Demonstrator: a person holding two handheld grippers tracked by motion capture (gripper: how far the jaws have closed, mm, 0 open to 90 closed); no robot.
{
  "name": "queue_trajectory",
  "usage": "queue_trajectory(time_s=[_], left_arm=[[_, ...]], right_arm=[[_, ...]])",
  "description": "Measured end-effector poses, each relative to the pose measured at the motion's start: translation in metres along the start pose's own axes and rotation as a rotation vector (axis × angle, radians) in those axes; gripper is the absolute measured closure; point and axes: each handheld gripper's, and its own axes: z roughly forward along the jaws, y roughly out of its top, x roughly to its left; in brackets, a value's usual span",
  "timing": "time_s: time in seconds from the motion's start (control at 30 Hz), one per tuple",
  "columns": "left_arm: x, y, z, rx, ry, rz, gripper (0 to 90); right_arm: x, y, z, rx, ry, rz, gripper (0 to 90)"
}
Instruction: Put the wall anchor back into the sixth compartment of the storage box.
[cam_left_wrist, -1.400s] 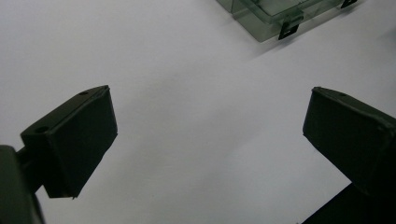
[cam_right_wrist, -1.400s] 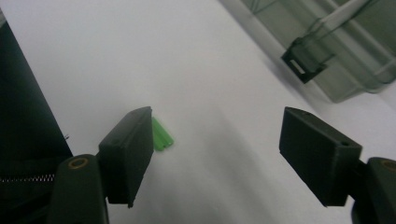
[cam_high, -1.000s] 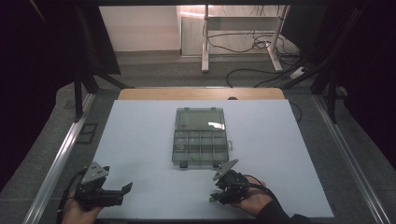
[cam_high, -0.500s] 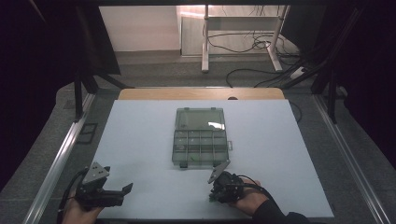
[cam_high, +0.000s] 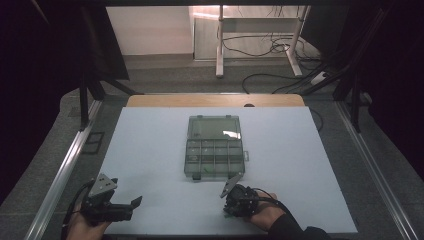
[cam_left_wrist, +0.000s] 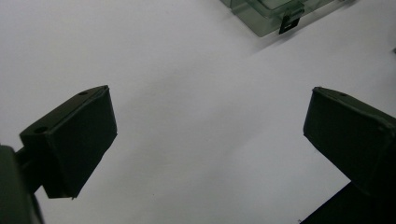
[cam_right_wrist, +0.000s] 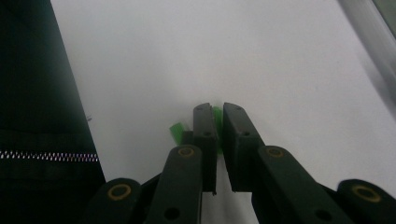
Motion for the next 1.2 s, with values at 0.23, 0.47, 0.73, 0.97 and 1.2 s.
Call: queue_trajectory(time_s=[0.23,0.47,0.73,0.97,1.2], left_arm=[[-0.001,0.000,0.000,0.006,0.006,0.008,3.0],[-0.001,0.000,0.001,0.008,0.006,0.008,3.0],[-0.001,0.000,0.001,0.009,0.003,0.010,3.5],[0.000,0.000,0.001,0.010,-0.001,0.008,3.8],[-0.001,0.000,0.001,0.011,-0.001,0.011,3.8]], right_arm=[[-0.006,0.000,-0.009,-0.048,0.005,0.037,83.5],[-0.012,0.000,-0.018,-0.103,-0.009,0.069,83.5],[-0.020,0.001,-0.029,-0.175,-0.010,0.109,83.5],[-0.025,0.003,-0.038,-0.224,0.001,0.140,83.5],[-0.027,0.006,-0.042,-0.248,-0.005,0.147,83.5]])
